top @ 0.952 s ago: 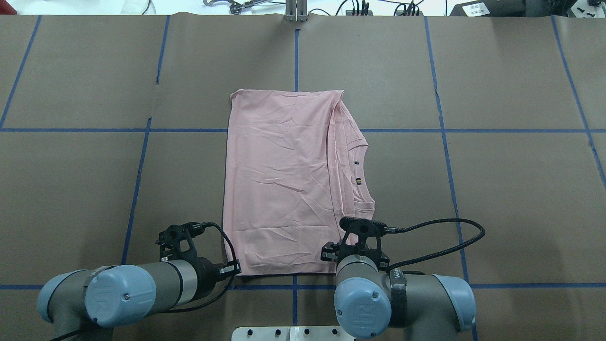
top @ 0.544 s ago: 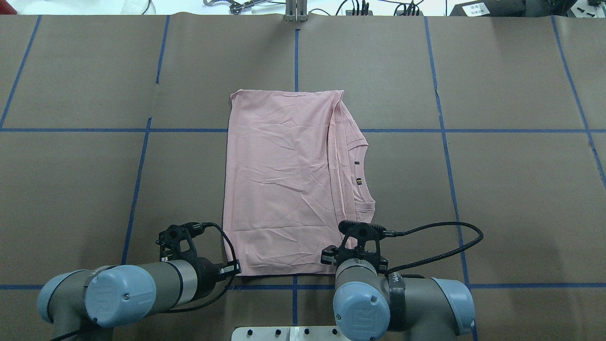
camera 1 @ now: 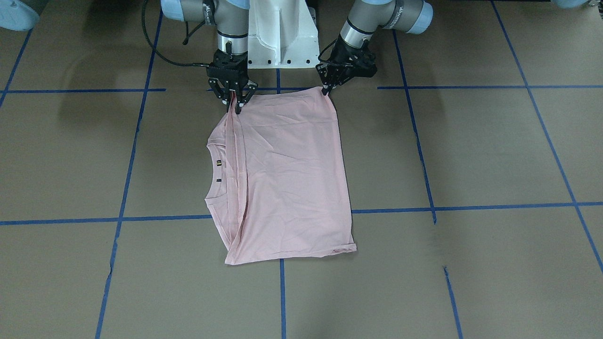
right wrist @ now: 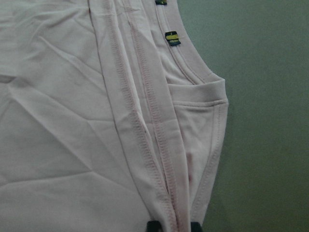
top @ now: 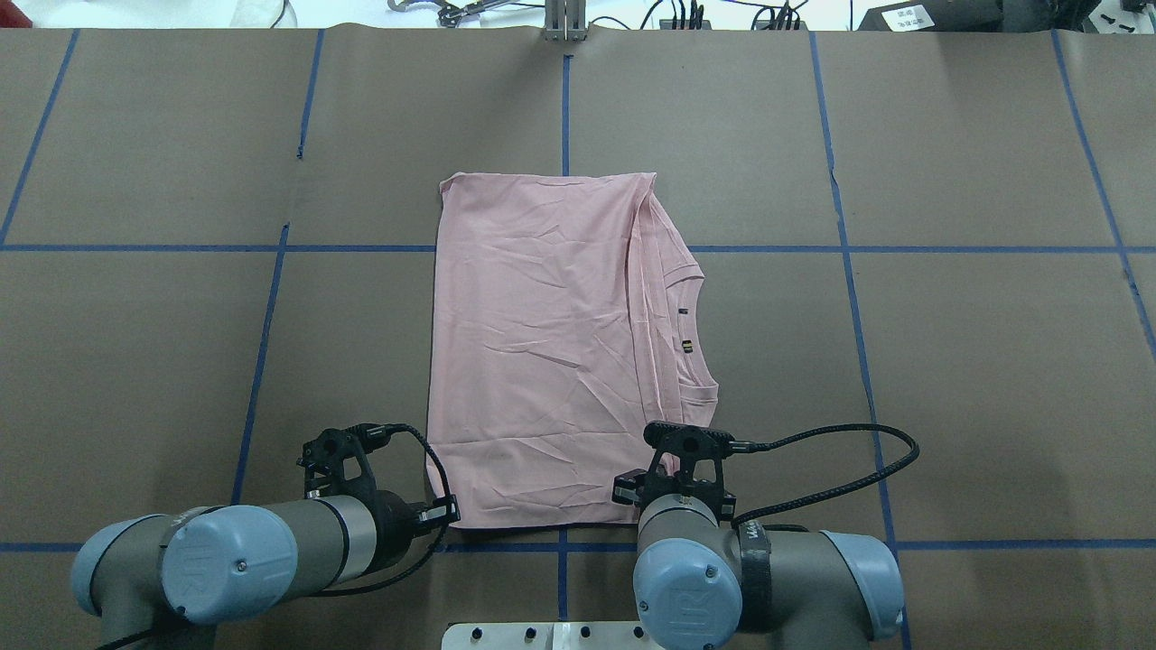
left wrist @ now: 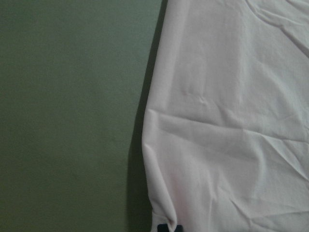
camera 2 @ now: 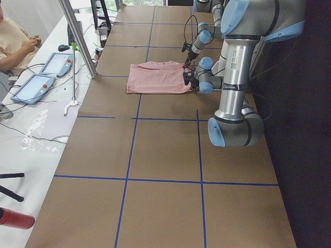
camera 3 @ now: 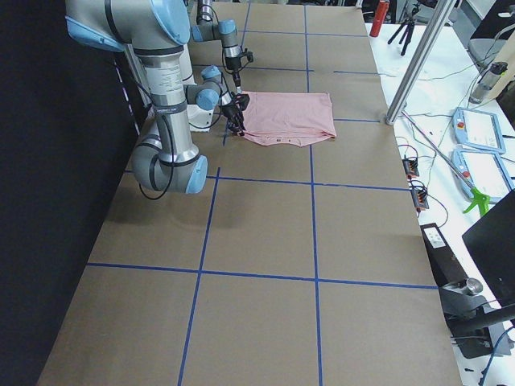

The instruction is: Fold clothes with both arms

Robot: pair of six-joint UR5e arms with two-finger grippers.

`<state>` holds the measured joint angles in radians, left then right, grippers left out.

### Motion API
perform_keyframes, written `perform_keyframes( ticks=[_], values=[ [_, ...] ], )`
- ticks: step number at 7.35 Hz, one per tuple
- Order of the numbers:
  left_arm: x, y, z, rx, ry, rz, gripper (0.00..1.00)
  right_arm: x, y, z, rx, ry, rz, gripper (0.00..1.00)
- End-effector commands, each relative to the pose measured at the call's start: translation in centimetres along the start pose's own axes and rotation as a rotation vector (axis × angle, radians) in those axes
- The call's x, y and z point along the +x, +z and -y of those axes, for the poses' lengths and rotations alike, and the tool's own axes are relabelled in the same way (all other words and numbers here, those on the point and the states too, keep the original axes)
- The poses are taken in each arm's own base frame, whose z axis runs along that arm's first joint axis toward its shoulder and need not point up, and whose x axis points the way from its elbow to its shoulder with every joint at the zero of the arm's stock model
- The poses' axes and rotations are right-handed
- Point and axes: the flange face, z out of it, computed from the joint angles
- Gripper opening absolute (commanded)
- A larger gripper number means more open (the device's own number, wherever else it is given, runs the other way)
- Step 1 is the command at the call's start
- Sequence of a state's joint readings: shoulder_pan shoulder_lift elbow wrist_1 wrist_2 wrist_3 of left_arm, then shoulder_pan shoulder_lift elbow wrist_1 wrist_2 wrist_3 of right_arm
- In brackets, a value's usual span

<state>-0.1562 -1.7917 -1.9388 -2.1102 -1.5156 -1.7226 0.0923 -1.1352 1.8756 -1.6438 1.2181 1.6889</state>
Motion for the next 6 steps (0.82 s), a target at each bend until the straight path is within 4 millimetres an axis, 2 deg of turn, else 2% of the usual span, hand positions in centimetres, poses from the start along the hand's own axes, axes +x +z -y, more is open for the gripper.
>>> perform_keyframes(
  ticks=[1, 3, 4, 6],
  values=[
    [-0.1, 0.1, 0.0, 0.001, 0.001, 0.002, 0.0, -0.4, -0.5, 0.4, 0.001, 0.008, 0.012, 0.0],
    [0.6, -0.9, 0.5, 0.004, 0.002, -0.018, 0.0, -0.7, -2.1, 1.3, -0.001, 0.022, 0.045, 0.0],
    [1.4, -3.0, 0.6, -0.001, 0.005, -0.023, 0.0, -0.6, -3.6, 1.9, -0.005, 0.024, 0.05, 0.0],
    [4.5, -11.2, -0.4, -0.068, 0.013, 0.003, 0.0, 0.4, -9.8, 4.2, -0.014, 0.034, 0.074, 0.0]
  ],
)
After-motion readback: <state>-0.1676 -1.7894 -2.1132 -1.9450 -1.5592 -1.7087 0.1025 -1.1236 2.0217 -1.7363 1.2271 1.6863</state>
